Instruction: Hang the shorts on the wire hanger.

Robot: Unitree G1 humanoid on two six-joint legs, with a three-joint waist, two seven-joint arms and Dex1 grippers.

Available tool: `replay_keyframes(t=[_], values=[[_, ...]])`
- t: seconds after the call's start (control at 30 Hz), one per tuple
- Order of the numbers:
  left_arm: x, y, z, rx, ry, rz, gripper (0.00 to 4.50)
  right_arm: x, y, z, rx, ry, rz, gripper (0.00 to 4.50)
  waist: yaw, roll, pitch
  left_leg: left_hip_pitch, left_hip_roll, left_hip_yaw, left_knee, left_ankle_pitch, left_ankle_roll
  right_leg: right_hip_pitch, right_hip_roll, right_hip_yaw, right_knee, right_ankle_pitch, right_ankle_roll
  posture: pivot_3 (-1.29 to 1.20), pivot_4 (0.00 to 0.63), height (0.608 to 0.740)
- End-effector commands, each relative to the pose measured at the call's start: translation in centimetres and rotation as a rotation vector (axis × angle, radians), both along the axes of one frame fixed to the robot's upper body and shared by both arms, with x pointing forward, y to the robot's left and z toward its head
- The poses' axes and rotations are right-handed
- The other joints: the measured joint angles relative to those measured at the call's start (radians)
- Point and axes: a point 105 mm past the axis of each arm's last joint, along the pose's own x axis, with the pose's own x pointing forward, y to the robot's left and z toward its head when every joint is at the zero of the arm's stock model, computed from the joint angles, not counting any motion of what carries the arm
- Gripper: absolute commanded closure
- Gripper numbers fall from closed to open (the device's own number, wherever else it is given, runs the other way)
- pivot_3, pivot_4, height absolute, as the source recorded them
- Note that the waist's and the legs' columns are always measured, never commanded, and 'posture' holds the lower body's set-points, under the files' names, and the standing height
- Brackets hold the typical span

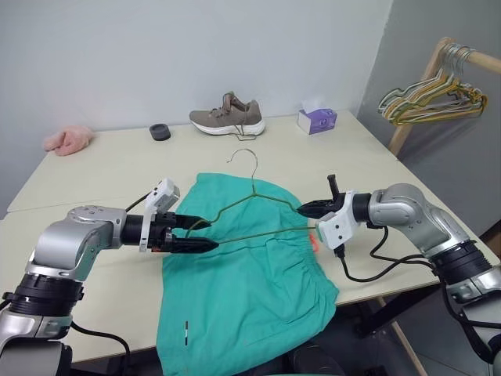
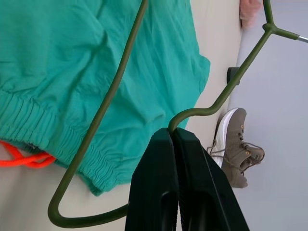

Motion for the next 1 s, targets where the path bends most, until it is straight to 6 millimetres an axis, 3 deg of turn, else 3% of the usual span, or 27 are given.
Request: replay_keyframes(t=[0.03,0.33,0.4,0.5,0.67,0.87,1.0], values=[[-0.5,-0.2,0.6,0.011,-0.031,-0.052,1.82,0.1,0.5,2.4,0.060,-0.072,0.023,4.50,0.000,0.000,0.000,0.000,0.000,0.000,0.000,0.000,0.000,0.000,0.000,0.000,0.000,0.000,0.000,-0.17,0.000,0.740],[-0.8,-0.3,0.0,0.034,-0.040,-0.064,4.46,-0.7,0.3,1.3,0.049,0.043,0.001,4.50,0.000,0.000,0.000,0.000,0.000,0.000,0.000,0.000,0.000,0.000,0.000,0.000,0.000,0.000,0.000,-0.17,0.000,0.740],[-0.8,-0.3,0.0,0.033,-0.044,-0.060,4.46,-1.1,0.2,1.0,0.041,0.063,0.005,4.50,0.001,0.000,0.000,0.000,0.000,0.000,0.000,0.000,0.000,0.000,0.000,0.000,0.000,0.000,0.000,-0.17,0.000,0.740],[-0.6,-0.2,0.0,0.045,-0.058,-0.049,4.50,-1.6,0.3,1.1,0.055,0.097,0.002,3.81,0.001,0.000,0.000,0.000,0.000,0.000,0.000,0.000,0.000,0.000,0.000,0.000,0.000,0.000,0.000,-0.17,0.000,0.740],[-0.2,-0.3,-0.2,0.077,-0.120,-0.043,4.50,-2.2,-0.4,1.9,0.119,0.244,-0.088,2.09,0.003,0.000,0.000,0.000,0.000,-0.001,0.000,0.000,0.000,0.000,0.000,0.000,0.000,0.000,0.000,-0.16,0.000,0.740],[-0.3,-0.9,-0.3,0.109,-0.172,-0.094,4.50,-3.7,-2.1,2.7,0.229,0.594,-0.258,0.05,0.006,0.000,0.000,0.000,0.000,-0.001,0.000,0.000,0.000,0.001,0.000,-0.001,0.000,0.000,0.000,-0.18,0.000,0.740],[-0.6,-1.7,0.2,0.094,-0.194,-0.146,4.50,-4.1,-1.8,3.3,0.316,0.754,-0.352,0.05,0.004,0.000,0.000,0.000,0.000,-0.002,0.000,0.000,0.000,0.001,0.000,-0.001,0.000,0.000,0.000,-0.19,0.000,0.740]])
